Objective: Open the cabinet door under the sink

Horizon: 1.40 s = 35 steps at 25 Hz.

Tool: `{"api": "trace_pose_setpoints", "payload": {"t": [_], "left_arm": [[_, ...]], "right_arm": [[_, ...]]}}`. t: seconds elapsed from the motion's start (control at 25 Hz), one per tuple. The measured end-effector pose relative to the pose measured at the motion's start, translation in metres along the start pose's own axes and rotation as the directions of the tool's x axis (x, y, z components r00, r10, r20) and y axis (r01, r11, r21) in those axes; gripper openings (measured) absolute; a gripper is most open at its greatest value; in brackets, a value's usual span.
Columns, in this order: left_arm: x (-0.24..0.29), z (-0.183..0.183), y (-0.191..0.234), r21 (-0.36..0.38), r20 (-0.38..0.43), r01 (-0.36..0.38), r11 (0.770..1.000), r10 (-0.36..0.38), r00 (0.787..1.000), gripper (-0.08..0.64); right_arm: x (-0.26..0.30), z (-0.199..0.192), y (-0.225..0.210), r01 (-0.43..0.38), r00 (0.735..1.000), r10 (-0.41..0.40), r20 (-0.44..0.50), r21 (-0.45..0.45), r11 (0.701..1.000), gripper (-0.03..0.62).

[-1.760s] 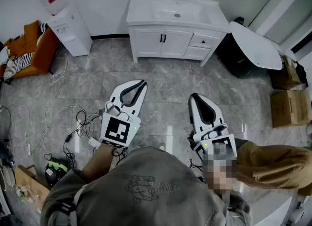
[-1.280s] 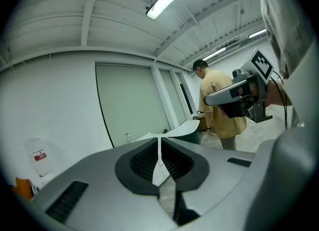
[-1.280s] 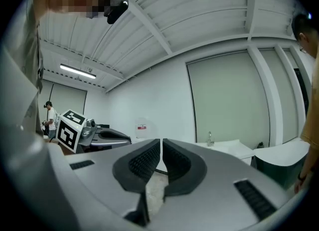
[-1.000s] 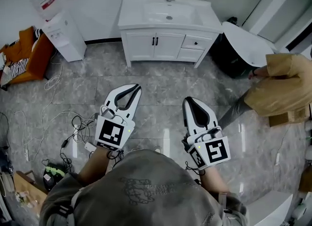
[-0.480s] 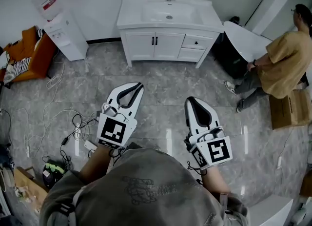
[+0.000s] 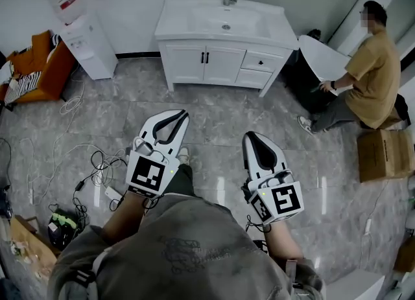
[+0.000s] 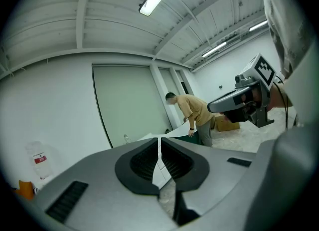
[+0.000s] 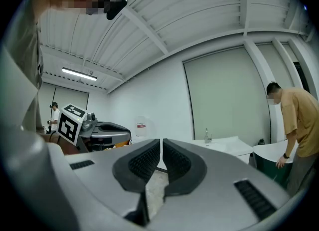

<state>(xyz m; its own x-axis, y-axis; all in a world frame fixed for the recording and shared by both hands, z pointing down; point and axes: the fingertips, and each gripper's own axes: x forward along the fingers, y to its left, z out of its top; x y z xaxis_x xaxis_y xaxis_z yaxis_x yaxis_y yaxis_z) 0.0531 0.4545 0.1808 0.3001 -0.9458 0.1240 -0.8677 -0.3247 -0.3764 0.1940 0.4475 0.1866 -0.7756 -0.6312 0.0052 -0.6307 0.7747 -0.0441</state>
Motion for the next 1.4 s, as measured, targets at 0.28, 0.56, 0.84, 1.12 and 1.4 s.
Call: {"api": "trace_pose_setpoints", "payload": {"t": [0.28,0.56,0.84,1.12,1.4], "left_arm": [[0.023,-0.024,0.009,0.057,0.005,0.023,0.998,-0.023,1.0,0.031],[0.062,-0.036,0.046,0.031,0.007,0.035,0.999,-0.035,0.999,0.031],[0.105,-0.056,0.095,0.001,-0.005,0.032,0.999,-0.032,0.999,0.031],[0.164,-0.075,0.158,-0.011,-0.015,0.052,0.999,-0.052,0.999,0.031],[0.234,-0.091,0.232,-0.023,-0.023,0.09,0.996,-0.09,0.996,0.031]], "right_arm": [[0.026,-0.024,-0.008,0.006,1.0,-0.006,0.01,-0.02,1.0,0.037],[0.075,-0.016,-0.03,0.03,0.999,-0.03,0.023,-0.016,0.999,0.037],[0.137,-0.013,-0.055,0.04,0.999,-0.039,0.004,-0.02,0.999,0.037],[0.224,-0.01,-0.085,0.038,0.999,-0.039,-0.024,-0.023,0.999,0.037],[0.324,0.001,-0.114,0.048,0.997,-0.049,-0.055,-0.021,0.999,0.037]]}}
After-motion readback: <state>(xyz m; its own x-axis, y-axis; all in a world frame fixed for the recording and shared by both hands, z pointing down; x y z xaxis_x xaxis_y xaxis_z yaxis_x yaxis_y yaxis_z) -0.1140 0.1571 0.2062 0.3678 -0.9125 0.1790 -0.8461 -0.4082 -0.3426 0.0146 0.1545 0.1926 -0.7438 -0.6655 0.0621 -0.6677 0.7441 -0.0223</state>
